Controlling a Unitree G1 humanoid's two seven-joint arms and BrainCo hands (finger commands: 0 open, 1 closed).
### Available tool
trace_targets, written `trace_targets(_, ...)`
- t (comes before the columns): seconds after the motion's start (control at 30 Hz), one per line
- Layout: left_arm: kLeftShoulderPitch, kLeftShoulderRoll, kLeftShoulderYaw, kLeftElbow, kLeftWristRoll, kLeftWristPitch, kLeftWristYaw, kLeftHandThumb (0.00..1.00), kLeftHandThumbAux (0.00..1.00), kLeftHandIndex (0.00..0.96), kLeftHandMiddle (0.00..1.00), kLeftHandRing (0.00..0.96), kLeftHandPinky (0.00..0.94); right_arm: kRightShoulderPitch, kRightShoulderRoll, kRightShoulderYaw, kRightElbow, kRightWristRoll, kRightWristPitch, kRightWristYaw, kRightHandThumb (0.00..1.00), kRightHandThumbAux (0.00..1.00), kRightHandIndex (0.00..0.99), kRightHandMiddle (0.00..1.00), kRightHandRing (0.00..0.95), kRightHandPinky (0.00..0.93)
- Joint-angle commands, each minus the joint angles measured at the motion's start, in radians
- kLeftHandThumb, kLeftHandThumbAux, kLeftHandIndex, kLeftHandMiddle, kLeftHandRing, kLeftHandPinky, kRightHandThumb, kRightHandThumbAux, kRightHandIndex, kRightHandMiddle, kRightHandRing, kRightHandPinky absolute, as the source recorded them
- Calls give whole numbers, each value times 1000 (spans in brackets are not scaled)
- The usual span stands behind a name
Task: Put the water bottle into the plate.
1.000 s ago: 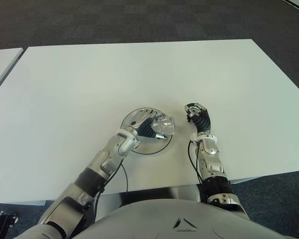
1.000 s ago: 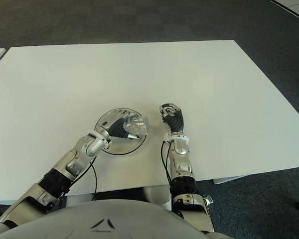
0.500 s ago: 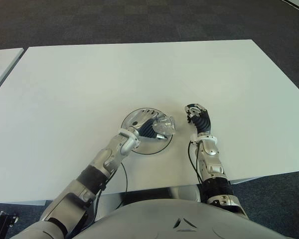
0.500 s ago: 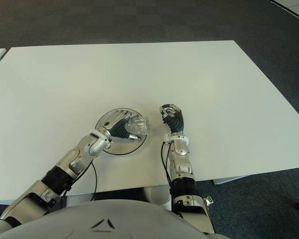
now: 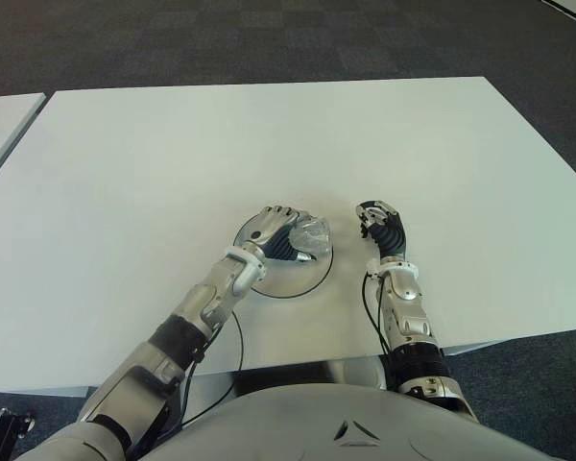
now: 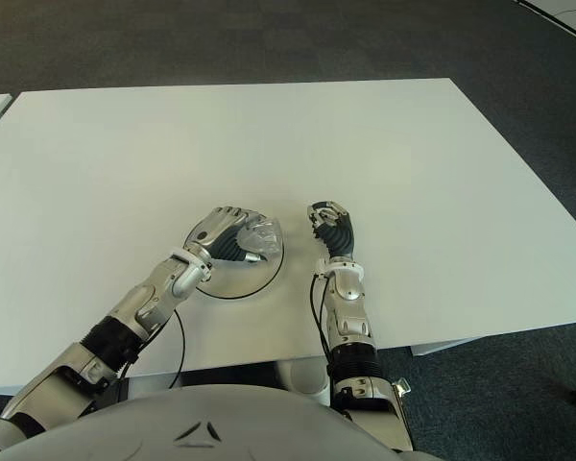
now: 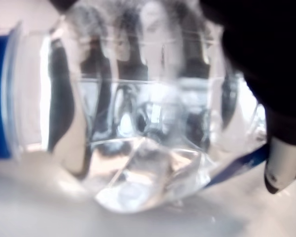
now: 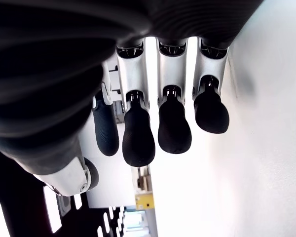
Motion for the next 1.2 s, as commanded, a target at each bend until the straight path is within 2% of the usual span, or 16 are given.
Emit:
trace_targets(0.03, 29, 28, -24, 63, 25, 4, 6, 740, 546, 273, 348, 339, 354, 47, 4, -2, 57, 1, 71, 1, 704, 729, 437, 756, 738, 741)
trace_targets(0.07, 28, 31, -23, 64, 27, -1, 13, 726, 535, 255, 320, 309, 326, 47, 4, -3, 57, 1, 71, 2, 704, 729, 437, 756, 738, 741)
trace_targets(0.17, 26, 35, -22, 73, 29, -18, 43, 637, 515, 160, 172, 152, 158, 47, 3, -3, 59, 2, 69, 2, 703, 729, 437, 758, 739, 741)
trace_targets(0.3, 22, 33, -20, 92, 32, -43, 94, 583, 510, 110, 95, 65, 50, 47, 3, -4, 60, 3, 67, 4, 703, 729, 437, 758, 739, 742)
trace_targets(0.37, 18, 31, -16, 115, 35, -78, 165, 551, 500, 84, 51, 31, 20, 46, 2, -4, 62, 4, 64, 7, 703, 729, 437, 757, 739, 741)
trace_targets(0.53, 9, 27, -9, 166, 45, -144, 324, 474, 480, 24, 8, 5, 3, 47, -1, -2, 64, 2, 61, 11, 703, 730, 436, 753, 737, 740)
trace_targets(0.77, 9, 15, 0, 201, 54, -174, 472, 219, 487, 1, 0, 0, 0, 47, -2, -3, 62, 4, 68, 12, 702, 730, 436, 747, 732, 736)
trace_targets(1.03, 14, -9, 6, 220, 72, -140, 612, 107, 464, 0, 0, 0, 0, 45, 3, -10, 63, 17, 67, 16, 704, 729, 437, 747, 728, 725)
trace_targets(1.2, 21, -20, 9, 215, 80, -107, 657, 66, 438, 0, 0, 0, 0, 45, 4, -11, 65, 18, 64, 19, 705, 728, 437, 748, 728, 727)
